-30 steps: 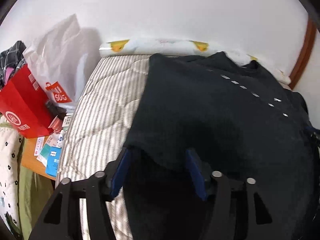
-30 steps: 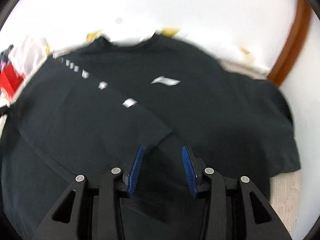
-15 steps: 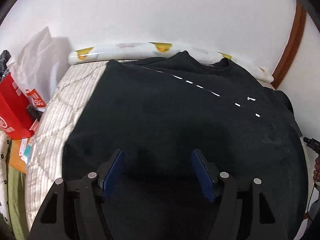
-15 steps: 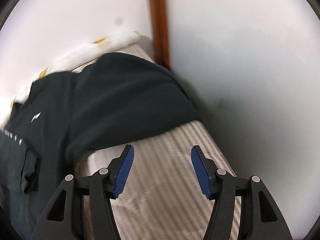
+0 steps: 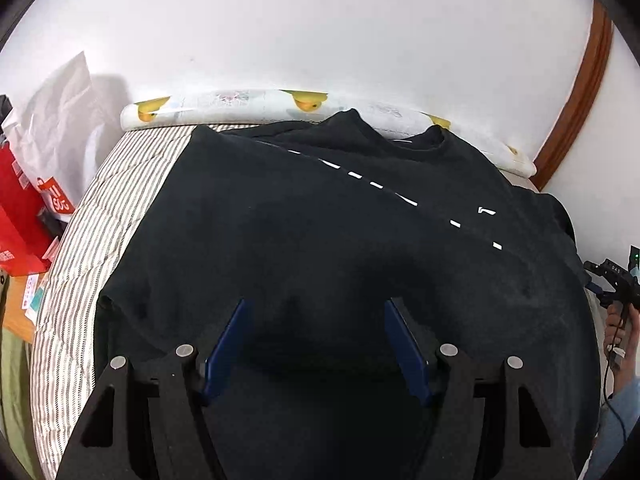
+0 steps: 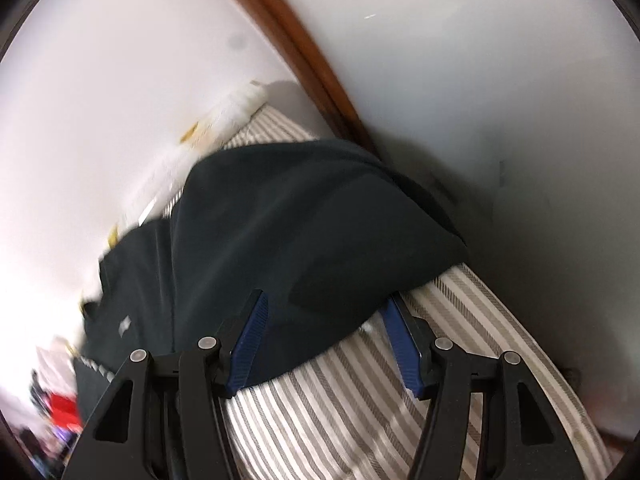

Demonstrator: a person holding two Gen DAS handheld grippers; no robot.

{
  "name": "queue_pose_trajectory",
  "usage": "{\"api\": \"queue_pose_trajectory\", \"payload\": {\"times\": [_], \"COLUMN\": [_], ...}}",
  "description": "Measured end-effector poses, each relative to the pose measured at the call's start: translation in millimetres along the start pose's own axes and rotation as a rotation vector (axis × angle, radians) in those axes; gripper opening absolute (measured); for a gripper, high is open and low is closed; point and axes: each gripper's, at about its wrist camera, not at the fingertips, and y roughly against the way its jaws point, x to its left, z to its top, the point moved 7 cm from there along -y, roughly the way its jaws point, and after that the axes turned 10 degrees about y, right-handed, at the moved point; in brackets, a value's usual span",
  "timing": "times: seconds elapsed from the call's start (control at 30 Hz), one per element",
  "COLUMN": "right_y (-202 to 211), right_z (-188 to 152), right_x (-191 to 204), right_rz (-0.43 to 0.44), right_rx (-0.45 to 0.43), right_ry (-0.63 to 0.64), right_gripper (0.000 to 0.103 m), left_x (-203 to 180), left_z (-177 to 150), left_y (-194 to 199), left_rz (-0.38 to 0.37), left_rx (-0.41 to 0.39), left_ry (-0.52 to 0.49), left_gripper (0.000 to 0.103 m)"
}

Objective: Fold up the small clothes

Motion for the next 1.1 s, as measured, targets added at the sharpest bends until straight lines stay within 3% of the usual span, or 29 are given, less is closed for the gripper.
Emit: {"api": "queue_pose_trajectory", "payload": {"times": [0.07,0.1,0.2,0.23,0.43,0.67,0.8,0.9,1.03,1.1], "right_y": [-9.6,-12.1,-12.5,-12.9,37.1,95.5,85.5,61.0,18.1,3.4], "right_z": [10.9,13.0,14.2,16.6,34.6,35.8,2.7,-39.3,-82.3,-102.9], "right_x": [2.2,4.1,4.2,5.8,42.7,174.2,246.7,280.1,282.0,273.6], "right_rz": [-0.01,-0.038,-0.178,-0.185,-0.202,-0.224,-0.089,-0.054,-0.045,-0.013], "right_rx": [-0.005,-0.008,-0.029,-0.044,-0.202,-0.389,-0.332,-0.261,-0.121,-0.019], "right_ry": [-0.009,0.003,0.061,0.074,0.188,0.552,0.694,0.811,0.826,0.791], "right_gripper": [0.059,0.054,0.015,0.011,0.009,0.009,0.009,0.01,0.011,0.018], "left_x": [3.7,6.0,14.6,18.5,35.4,40.3,44.1,47.9,51.7,52.6], "left_z": [-0.1,-0.3,-2.2,-3.5,-9.6,-29.3,-36.9,-41.2,-45.1,-44.5], "left_y": [0.1,1.0,6.7,9.9,17.9,26.8,31.7,32.9,37.9,39.2], "left_rz": [0.006,0.009,-0.004,-0.012,-0.012,-0.03,-0.035,-0.035,-0.032,-0.035], "left_rx": [0.001,0.0,0.0,0.001,0.025,0.063,0.072,0.088,0.093,0.091], "left_ry": [0.005,0.008,0.027,0.033,0.028,0.042,0.053,0.073,0.069,0.068], "left_gripper": [0.067,0.067,0.067,0.067,0.067,0.067,0.067,0.067,0.067,0.067]}}
